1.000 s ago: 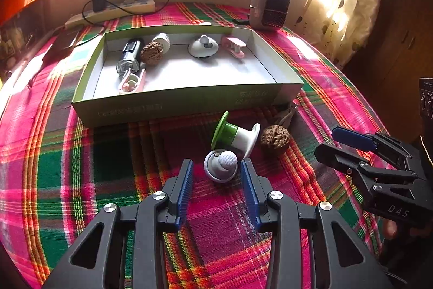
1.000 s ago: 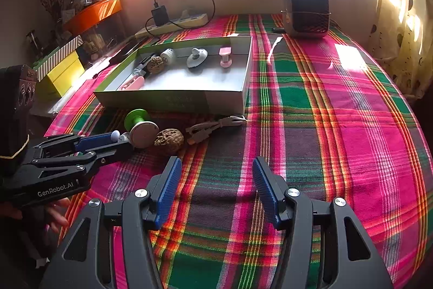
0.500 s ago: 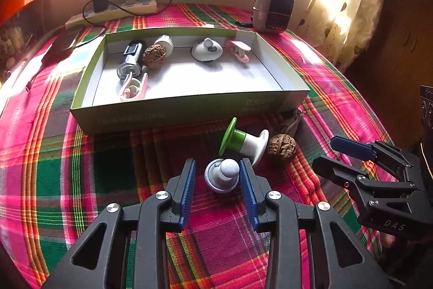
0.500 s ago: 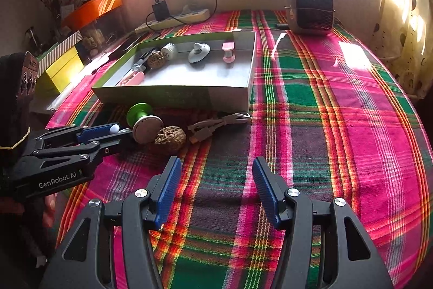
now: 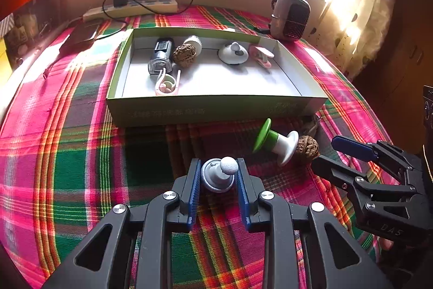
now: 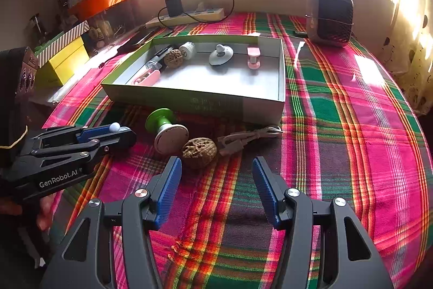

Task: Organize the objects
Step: 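Close left gripper on white knob with grey base and lift it, then move right gripper onto second brown walnut and close on it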

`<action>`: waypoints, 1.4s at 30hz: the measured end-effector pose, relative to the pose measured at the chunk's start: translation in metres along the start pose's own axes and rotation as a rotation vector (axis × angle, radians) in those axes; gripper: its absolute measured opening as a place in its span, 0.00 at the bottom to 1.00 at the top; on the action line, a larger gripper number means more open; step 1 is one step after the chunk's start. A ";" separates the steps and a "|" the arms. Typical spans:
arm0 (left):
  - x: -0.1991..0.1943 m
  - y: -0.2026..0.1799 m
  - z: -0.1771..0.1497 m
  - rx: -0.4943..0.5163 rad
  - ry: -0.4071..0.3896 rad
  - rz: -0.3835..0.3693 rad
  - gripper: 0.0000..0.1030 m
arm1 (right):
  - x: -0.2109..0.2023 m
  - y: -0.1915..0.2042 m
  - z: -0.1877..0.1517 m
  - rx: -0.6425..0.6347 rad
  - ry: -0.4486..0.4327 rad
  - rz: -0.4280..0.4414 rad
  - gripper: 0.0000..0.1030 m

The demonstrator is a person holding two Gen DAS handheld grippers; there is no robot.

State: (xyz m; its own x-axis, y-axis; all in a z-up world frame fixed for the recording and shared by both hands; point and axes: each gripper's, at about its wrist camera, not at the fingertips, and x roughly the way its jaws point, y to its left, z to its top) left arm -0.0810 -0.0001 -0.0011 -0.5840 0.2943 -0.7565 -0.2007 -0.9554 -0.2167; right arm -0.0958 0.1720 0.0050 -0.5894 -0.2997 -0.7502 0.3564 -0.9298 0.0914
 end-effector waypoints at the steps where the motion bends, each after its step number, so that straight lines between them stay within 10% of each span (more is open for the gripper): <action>1: 0.000 0.002 0.000 -0.002 0.000 -0.004 0.23 | 0.001 0.002 0.001 -0.002 0.000 -0.003 0.54; 42: 0.000 0.007 0.001 0.013 -0.011 -0.033 0.23 | 0.009 -0.010 -0.004 0.168 0.018 -0.176 0.49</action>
State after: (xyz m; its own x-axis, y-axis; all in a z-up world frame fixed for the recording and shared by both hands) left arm -0.0826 -0.0065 -0.0021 -0.5856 0.3257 -0.7423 -0.2296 -0.9449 -0.2334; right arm -0.1020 0.1796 -0.0051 -0.6185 -0.1273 -0.7754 0.1228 -0.9903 0.0646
